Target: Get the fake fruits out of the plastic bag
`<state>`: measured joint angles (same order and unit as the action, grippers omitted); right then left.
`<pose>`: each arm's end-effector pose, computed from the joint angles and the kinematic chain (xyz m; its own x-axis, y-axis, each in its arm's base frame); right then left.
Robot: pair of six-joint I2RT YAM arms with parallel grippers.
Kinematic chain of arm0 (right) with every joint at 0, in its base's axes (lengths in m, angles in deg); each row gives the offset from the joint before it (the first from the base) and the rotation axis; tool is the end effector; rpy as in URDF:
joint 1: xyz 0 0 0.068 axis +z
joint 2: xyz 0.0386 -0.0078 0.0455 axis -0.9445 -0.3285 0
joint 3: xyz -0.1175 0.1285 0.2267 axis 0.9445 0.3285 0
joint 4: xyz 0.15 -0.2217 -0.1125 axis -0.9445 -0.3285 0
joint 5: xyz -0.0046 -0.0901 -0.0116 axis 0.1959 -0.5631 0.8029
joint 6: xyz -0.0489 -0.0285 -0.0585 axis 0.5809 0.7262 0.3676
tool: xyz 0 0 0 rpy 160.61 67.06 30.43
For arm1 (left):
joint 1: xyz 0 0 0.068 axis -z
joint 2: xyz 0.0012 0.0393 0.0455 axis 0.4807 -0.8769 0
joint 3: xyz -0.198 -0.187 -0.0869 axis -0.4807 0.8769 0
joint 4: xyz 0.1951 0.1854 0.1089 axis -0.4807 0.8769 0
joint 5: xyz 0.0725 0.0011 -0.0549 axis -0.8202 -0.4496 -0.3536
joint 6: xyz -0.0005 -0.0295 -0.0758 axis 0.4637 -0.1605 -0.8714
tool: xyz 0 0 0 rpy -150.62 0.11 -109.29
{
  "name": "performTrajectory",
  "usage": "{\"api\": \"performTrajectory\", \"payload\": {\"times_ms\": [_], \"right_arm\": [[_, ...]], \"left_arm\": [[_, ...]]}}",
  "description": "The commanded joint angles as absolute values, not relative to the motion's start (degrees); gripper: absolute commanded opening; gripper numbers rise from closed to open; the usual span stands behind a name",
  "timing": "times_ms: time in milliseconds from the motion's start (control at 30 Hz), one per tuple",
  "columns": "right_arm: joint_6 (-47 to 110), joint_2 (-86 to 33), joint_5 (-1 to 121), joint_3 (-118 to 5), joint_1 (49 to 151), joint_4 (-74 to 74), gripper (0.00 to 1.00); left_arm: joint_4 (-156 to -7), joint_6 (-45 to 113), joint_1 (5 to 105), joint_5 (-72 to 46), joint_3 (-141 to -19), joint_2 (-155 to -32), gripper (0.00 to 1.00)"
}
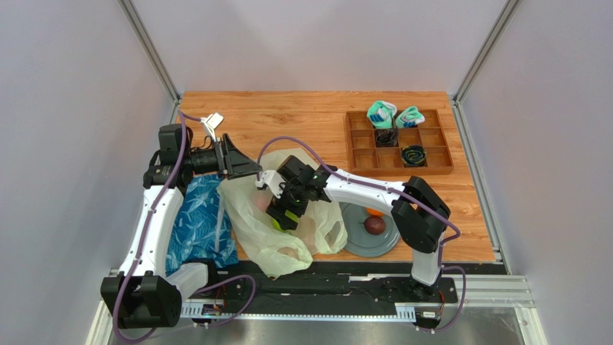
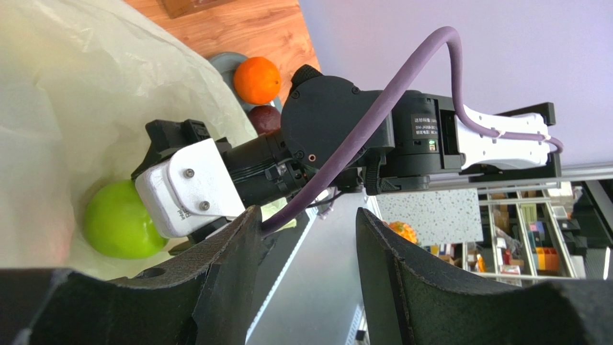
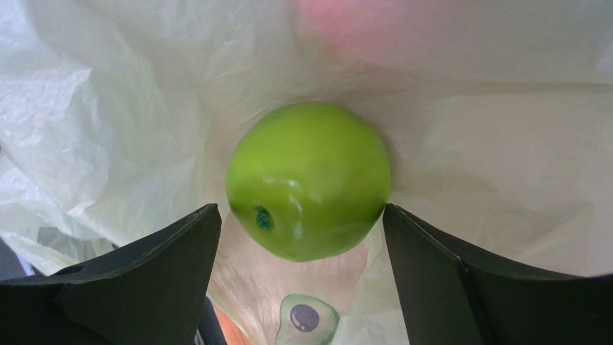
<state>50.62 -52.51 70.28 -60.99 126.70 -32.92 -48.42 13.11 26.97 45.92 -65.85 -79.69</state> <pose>0.2302 0.3795 0.1819 -0.2937 -0.7943 -0.5318 -0.9559 0.2424 0.1659 0.2512 -0.0574 0.3431 -0.8823 -0.2367 -0.4068 0.3188 0.3352 -0.8865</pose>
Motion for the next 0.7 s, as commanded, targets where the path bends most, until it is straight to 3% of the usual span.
{"api": "performTrajectory", "payload": {"times_ms": [0,100,167,200,333,533,667], "right_arm": [[46.22,-55.85,65.91,-62.37,126.28,-30.21,0.9],[46.22,-56.38,65.11,-63.07,126.37,-29.24,0.88],[47.18,-56.12,65.02,-63.86,126.54,-28.98,0.77],[48.4,-55.69,65.11,-64.12,126.63,-29.15,0.65],[52.35,-52.62,66.95,-67.63,126.54,-34.23,0.45],[56.41,-40.59,74.68,-71.68,122.86,-46.09,0.41],[56.76,-33.13,75.48,-67.57,117.42,-49.63,0.41]], "left_arm": [[-48.61,12.05,27.06,49.87,-65.29,-77.57,0.58],[-49.58,11.44,26.97,50.13,-65.29,-77.83,0.58],[-49.84,11.08,26.97,50.22,-65.46,-78.18,0.58],[-50.11,11.08,27.06,50.31,-65.37,-78.27,0.57],[-51.16,10.38,27.06,50.57,-65.46,-78.97,0.57],[-54.14,9.42,27.06,50.66,-66.6,-82.39,0.57],[-55.12,8.18,27.06,50.05,-69.14,-85.65,0.58]]}}
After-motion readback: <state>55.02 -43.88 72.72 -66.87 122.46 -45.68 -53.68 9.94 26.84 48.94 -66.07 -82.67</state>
